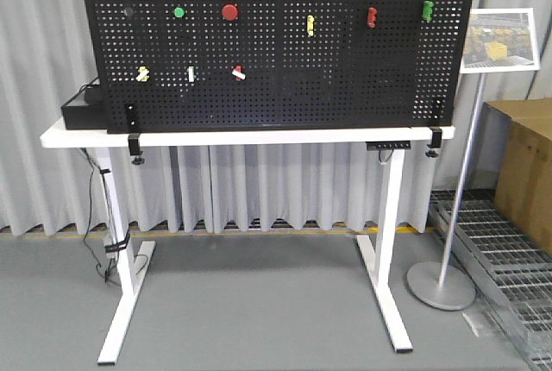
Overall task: Rotate knob clockwise with right arm
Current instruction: 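Drive the base toward the black pegboard on the white table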
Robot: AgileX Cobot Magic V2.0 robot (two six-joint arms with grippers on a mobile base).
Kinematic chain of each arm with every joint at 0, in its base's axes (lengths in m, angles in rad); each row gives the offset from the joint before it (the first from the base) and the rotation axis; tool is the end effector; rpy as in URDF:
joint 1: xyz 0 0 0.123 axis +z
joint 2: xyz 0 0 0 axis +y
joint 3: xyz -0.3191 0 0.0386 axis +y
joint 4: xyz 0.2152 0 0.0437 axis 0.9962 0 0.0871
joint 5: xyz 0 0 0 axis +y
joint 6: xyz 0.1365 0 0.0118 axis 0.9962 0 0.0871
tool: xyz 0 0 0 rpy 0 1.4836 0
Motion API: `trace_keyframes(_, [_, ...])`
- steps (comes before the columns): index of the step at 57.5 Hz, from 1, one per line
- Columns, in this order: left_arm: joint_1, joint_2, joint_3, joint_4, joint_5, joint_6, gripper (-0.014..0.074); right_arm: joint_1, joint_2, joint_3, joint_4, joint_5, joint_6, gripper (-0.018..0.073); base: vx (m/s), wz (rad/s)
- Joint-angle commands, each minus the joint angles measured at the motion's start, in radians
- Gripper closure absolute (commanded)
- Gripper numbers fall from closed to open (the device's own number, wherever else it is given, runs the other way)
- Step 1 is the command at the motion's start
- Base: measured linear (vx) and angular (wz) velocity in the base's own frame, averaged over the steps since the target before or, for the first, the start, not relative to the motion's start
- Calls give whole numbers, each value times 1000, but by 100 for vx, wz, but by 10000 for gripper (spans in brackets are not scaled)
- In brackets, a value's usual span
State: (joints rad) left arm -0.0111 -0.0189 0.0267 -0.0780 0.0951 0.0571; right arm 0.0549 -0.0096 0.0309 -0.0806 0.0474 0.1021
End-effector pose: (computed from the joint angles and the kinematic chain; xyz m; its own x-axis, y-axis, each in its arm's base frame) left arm 0.0327 -0.0014 0.1953 -0.0158 -0.0204 -0.9997 0.0182 0.9996 -0.0207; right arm 0.0336 0.0013 0.2001 0.0175 0.0226 -0.9996 -0.0515 0.9984 0.0217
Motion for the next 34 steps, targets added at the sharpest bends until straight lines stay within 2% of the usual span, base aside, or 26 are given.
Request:
trace_keyframes(1, [-2, -10, 11, -4, -85, -1, 603, -8, -9, 6, -8, -82, -9, 568, 43, 0])
trace_keyframes(34, [-2, -10, 11, -4, -85, -4, 603, -8, -9, 6, -8, -82, -9, 568, 44, 6])
